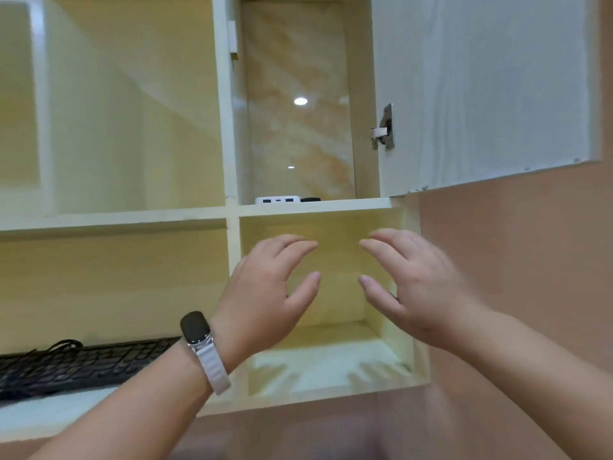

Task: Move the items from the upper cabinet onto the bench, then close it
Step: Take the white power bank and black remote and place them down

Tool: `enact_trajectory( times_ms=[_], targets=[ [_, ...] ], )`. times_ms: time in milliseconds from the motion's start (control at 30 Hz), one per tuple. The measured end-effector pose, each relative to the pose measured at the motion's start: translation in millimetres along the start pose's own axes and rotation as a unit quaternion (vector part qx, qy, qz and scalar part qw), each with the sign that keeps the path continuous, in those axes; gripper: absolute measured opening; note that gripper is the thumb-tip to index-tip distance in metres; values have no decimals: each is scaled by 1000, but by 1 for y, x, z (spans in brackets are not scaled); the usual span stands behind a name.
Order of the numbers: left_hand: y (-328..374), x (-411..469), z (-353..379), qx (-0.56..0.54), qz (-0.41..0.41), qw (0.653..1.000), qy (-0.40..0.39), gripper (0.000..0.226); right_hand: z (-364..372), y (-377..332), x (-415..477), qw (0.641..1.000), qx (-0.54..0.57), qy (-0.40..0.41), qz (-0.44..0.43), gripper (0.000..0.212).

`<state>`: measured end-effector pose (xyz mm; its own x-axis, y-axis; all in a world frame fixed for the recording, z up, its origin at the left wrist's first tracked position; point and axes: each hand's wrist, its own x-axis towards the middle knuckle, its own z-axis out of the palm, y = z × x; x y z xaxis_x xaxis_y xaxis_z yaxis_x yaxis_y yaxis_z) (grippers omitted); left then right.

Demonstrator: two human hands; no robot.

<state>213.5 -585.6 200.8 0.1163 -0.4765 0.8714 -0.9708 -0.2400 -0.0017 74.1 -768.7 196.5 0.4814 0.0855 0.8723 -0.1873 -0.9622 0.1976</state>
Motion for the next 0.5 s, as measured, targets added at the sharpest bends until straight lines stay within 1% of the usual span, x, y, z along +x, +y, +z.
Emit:
enact_trajectory(
  times_ms=[100,200,300,367,433,500],
  targets=[
    [-11,37,-18,0,29,999,20,49,-3,1,38,1000,10,11,-1,57],
    [-24,71,-32,22,37,999,21,46,-3,2,73,1000,15,-15,-12,62],
    [-32,98,-35,28,19,999,6,44,0,5,106,995,37,-89,-14,62],
    [-32,112,-32,37,15,999,-14,41,2,9,126,986,52,-158,-4,69],
    [-31,124,-28,66,6,997,-48,44,5,13,143,977,53,-204,3,77],
    [-31,133,-27,97,-17,991,-91,46,8,13,157,970,71,-232,8,81]
  ],
)
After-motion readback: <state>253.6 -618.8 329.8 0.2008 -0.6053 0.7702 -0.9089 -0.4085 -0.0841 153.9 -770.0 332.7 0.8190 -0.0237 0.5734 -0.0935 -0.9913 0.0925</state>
